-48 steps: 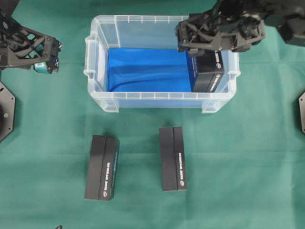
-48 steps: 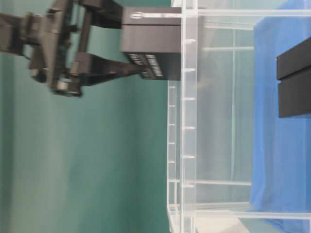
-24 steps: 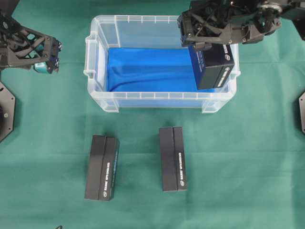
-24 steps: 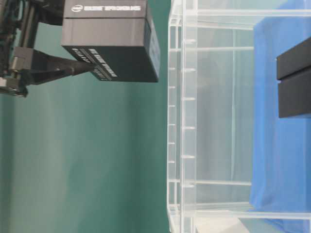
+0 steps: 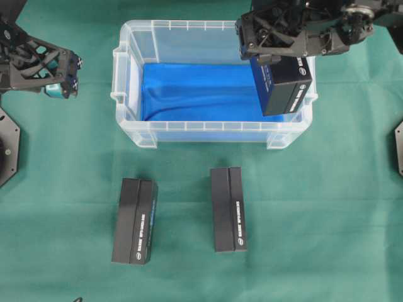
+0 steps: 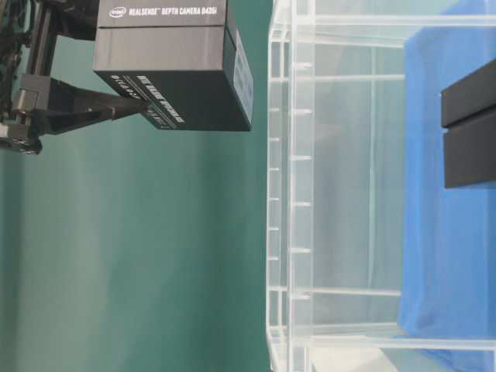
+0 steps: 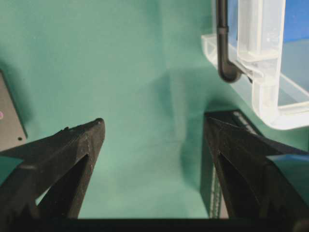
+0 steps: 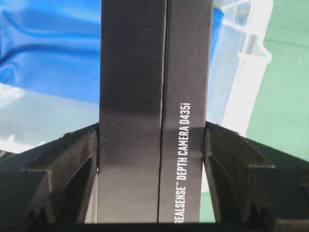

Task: Take out the box from the case.
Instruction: 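Lift the right black boxes up out of the case, then carry the held boxes forward to the right of the middle pair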

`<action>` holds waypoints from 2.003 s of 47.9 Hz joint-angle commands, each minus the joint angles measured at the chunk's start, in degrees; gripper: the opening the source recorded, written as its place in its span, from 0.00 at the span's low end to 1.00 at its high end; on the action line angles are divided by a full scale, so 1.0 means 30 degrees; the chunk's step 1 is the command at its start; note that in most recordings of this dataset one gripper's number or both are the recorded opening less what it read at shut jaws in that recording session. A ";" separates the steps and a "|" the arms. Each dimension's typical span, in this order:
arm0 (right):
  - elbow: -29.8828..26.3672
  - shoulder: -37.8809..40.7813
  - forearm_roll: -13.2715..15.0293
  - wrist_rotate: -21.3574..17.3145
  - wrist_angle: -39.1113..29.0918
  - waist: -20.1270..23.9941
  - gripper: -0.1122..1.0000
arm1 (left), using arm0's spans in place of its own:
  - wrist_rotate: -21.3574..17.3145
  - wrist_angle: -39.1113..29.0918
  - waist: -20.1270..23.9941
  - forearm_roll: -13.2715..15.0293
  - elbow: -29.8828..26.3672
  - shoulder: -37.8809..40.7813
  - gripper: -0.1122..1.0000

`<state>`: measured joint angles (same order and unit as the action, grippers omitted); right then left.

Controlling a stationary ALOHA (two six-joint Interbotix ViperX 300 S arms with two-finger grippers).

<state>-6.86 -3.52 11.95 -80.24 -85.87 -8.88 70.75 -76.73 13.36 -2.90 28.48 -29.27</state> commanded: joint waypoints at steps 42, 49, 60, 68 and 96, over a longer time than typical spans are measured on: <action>-0.0557 -0.0557 0.0293 0.0059 0.0029 0.0059 0.71 | 0.0088 0.0029 -0.0117 0.0029 -0.0293 -0.0176 0.88; -0.0527 -0.0557 0.0293 0.0059 0.0029 0.0059 0.71 | 0.0088 0.0029 -0.0117 0.0029 -0.0293 -0.0176 0.88; -0.0527 -0.0527 0.0322 0.0059 0.0029 0.0059 0.71 | 0.0088 0.0029 -0.0088 0.0029 -0.0264 -0.0176 0.88; -0.0527 -0.0557 0.0322 0.0059 0.0000 0.0205 0.71 | 0.0088 0.0029 -0.0117 0.0029 -0.0264 -0.0176 0.88; -0.0410 -0.0439 0.1348 -0.3135 -0.1992 0.4629 0.70 | -0.0029 -0.0029 -0.0117 0.0000 -0.0264 -0.0176 0.88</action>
<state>-6.94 -3.52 15.29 -88.59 -91.23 2.99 70.75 -76.90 13.18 -2.90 28.48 -29.27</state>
